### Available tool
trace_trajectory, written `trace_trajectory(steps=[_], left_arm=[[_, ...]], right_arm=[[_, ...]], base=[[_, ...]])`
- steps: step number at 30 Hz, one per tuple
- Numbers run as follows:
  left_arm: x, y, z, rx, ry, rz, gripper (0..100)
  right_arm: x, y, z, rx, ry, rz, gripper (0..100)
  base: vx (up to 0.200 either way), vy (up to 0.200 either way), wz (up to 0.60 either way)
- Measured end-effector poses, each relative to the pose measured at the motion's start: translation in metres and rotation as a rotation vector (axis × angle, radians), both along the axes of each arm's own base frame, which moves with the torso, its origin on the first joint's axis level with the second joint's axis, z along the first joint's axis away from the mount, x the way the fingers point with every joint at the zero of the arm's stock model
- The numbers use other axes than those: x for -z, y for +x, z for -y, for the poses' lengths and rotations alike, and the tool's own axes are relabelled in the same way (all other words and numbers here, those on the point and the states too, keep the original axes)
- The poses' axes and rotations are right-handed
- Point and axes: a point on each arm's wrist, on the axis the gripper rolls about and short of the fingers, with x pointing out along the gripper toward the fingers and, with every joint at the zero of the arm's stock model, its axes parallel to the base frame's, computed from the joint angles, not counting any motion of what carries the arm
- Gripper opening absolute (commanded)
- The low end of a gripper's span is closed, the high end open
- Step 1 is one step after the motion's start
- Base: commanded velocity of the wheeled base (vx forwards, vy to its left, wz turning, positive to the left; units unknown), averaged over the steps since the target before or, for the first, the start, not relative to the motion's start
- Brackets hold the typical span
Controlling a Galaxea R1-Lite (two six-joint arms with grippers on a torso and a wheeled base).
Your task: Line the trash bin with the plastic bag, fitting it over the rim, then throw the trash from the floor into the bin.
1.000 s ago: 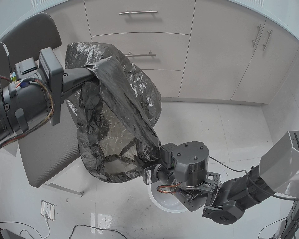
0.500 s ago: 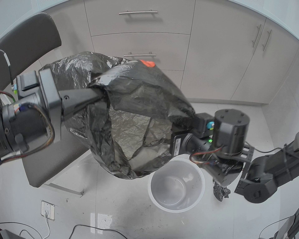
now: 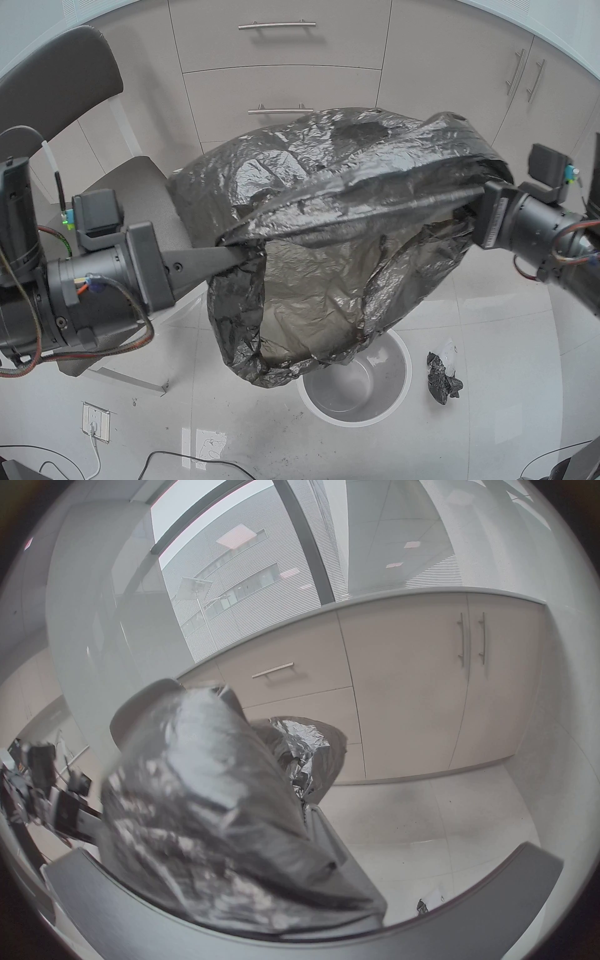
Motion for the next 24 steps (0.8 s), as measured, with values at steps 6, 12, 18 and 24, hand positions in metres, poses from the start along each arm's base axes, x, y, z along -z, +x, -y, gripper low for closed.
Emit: trace_trajectory(steps=[6,12,18,24], left_arm=[[0.014,0.006,0.018,0.051,0.036,-0.044,0],[0.026,0.008,0.046,0.127,0.057,-0.107,0],[0.040,0.012,0.068,0.171,0.040,-0.184,0],[0.061,0.018,0.083,0.218,0.020,-0.243,0]], right_arm=[[-0.021,-0.027,0.026,-0.006,0.017,-0.011,0],[-0.025,-0.047,0.040,-0.032,0.048,-0.035,0],[-0.004,-0.051,0.032,-0.076,-0.001,-0.099,0],[0.022,-0.047,0.017,-0.107,-0.099,-0.188,0]], base=[[0.000,0.000,0.00],[0.000,0.000,0.00],[0.000,0.000,0.00],[0.000,0.000,0.00]])
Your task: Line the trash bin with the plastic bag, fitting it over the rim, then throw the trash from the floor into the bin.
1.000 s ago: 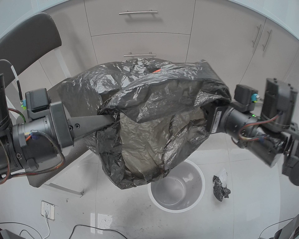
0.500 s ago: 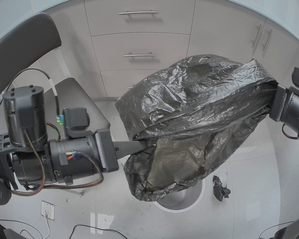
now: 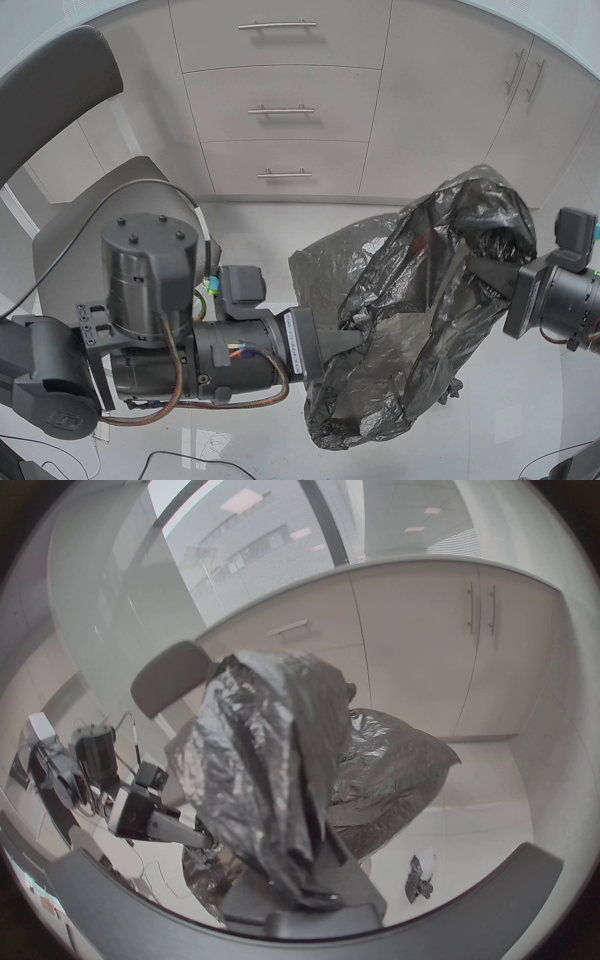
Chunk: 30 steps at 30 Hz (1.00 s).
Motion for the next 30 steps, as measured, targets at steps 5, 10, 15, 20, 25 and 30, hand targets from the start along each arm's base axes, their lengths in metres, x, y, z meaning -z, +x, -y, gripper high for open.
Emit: trace_trajectory(steps=[5,10,15,20,25,30], left_arm=[[0.015,0.003,0.005,0.021,0.018,-0.054,0],[0.022,0.004,0.008,0.026,0.025,-0.090,0],[0.025,0.004,0.010,0.043,0.003,-0.168,0],[0.028,0.005,0.012,0.070,-0.001,-0.202,0],[0.033,0.007,0.014,0.069,0.010,-0.218,0],[0.038,0.008,0.015,0.069,0.023,-0.234,0]], right_arm=[[0.007,0.004,-0.008,-0.006,-0.062,-0.050,0],[0.004,0.008,-0.013,-0.008,-0.088,-0.071,0],[0.000,0.010,-0.015,-0.006,-0.126,-0.104,0],[-0.002,0.010,-0.015,-0.002,-0.126,-0.143,0],[0.003,0.007,-0.014,-0.023,-0.124,-0.204,0],[0.007,0.005,-0.012,-0.032,-0.139,-0.230,0]], base=[[0.000,0.000,0.00],[0.000,0.000,0.00],[0.000,0.000,0.00],[0.000,0.000,0.00],[0.000,0.000,0.00],[0.000,0.000,0.00]])
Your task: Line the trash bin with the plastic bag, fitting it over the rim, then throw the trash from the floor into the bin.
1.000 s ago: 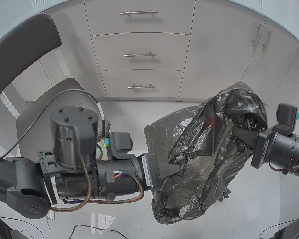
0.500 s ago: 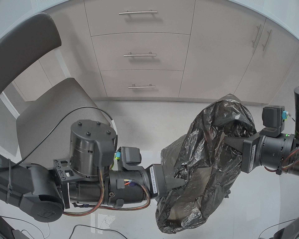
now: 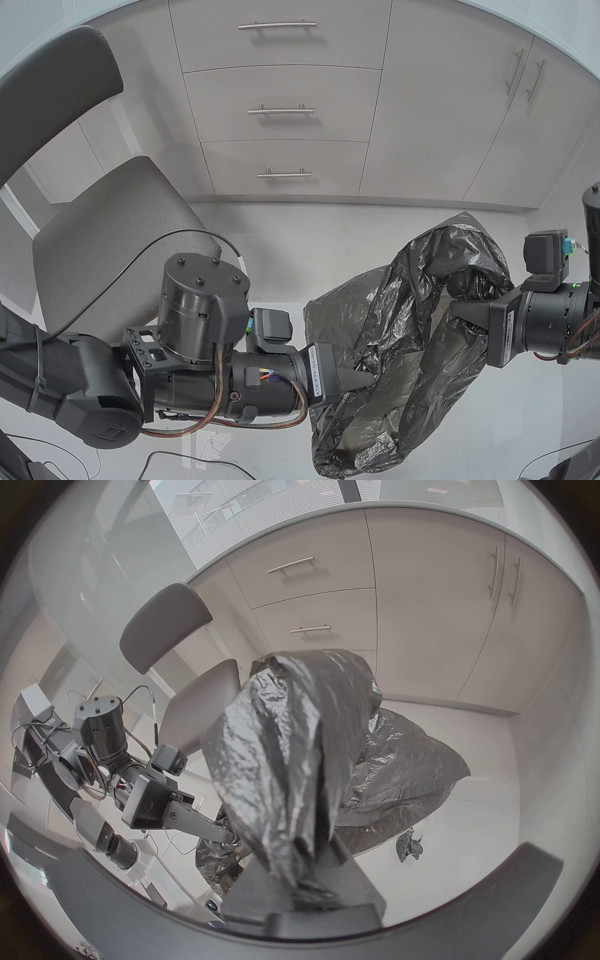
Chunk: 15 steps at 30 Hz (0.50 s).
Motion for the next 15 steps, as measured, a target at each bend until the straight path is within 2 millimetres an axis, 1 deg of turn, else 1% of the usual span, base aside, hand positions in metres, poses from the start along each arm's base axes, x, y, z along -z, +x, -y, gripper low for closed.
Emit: trace_trajectory(steps=[6,11,15], left_arm=[[0.008,-0.001,0.004,0.003,0.019,-0.034,0],[0.011,-0.001,0.006,0.000,0.020,-0.053,0],[0.012,-0.001,0.006,0.001,0.022,-0.058,0]], right_arm=[[0.005,-0.002,0.003,0.010,-0.034,-0.047,0],[0.005,-0.002,0.004,0.018,-0.032,-0.063,0],[0.006,-0.004,0.008,0.020,-0.075,-0.099,0]], base=[[0.000,0.000,0.00],[0.000,0.000,0.00],[0.000,0.000,0.00]])
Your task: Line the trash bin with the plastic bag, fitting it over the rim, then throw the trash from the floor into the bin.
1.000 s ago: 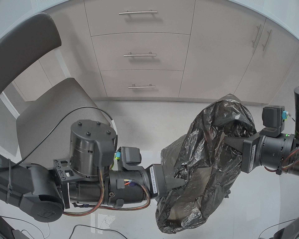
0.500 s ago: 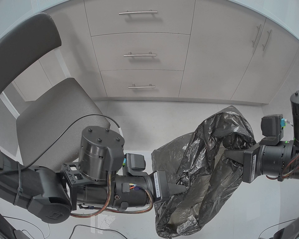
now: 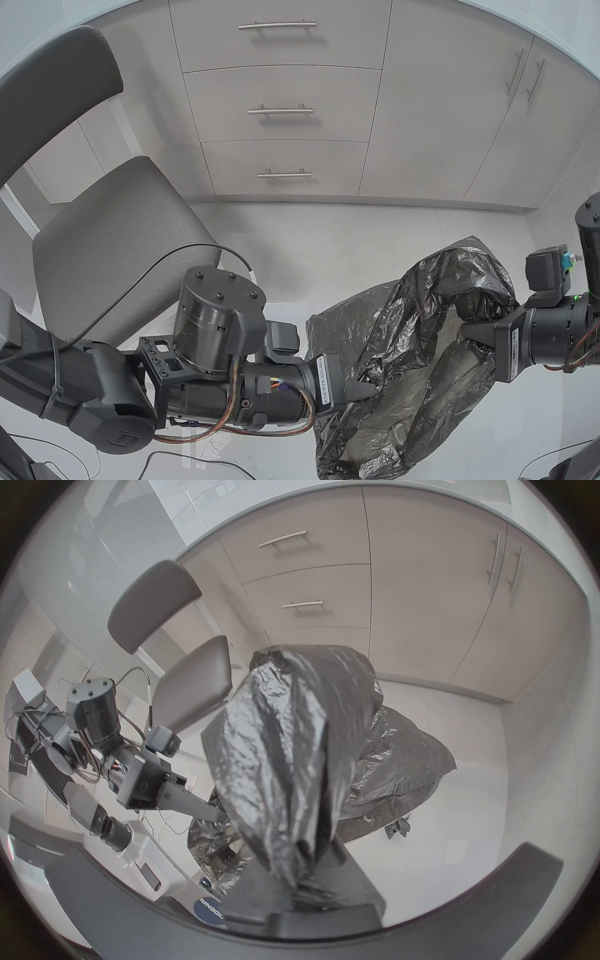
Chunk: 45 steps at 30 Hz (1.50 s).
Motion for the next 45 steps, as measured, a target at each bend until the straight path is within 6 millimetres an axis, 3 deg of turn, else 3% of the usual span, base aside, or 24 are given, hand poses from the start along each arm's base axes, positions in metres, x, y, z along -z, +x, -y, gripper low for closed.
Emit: trace_trajectory(steps=[14,22,36,45], left_arm=[[0.002,-0.006,0.009,0.020,-0.007,-0.035,0],[-0.002,-0.008,0.015,0.025,-0.079,-0.060,0],[0.018,-0.010,0.026,0.046,-0.045,-0.092,0],[0.030,-0.008,0.029,0.043,-0.014,-0.112,0]], right_arm=[[-0.020,-0.007,0.010,0.006,-0.035,-0.033,0],[-0.022,-0.012,0.018,0.018,-0.080,-0.069,0],[-0.016,-0.013,0.024,0.024,-0.136,-0.126,0],[-0.002,-0.006,0.017,0.017,-0.171,-0.175,0]], base=[[0.000,0.000,0.00],[0.000,0.000,0.00],[0.000,0.000,0.00],[0.000,0.000,0.00]])
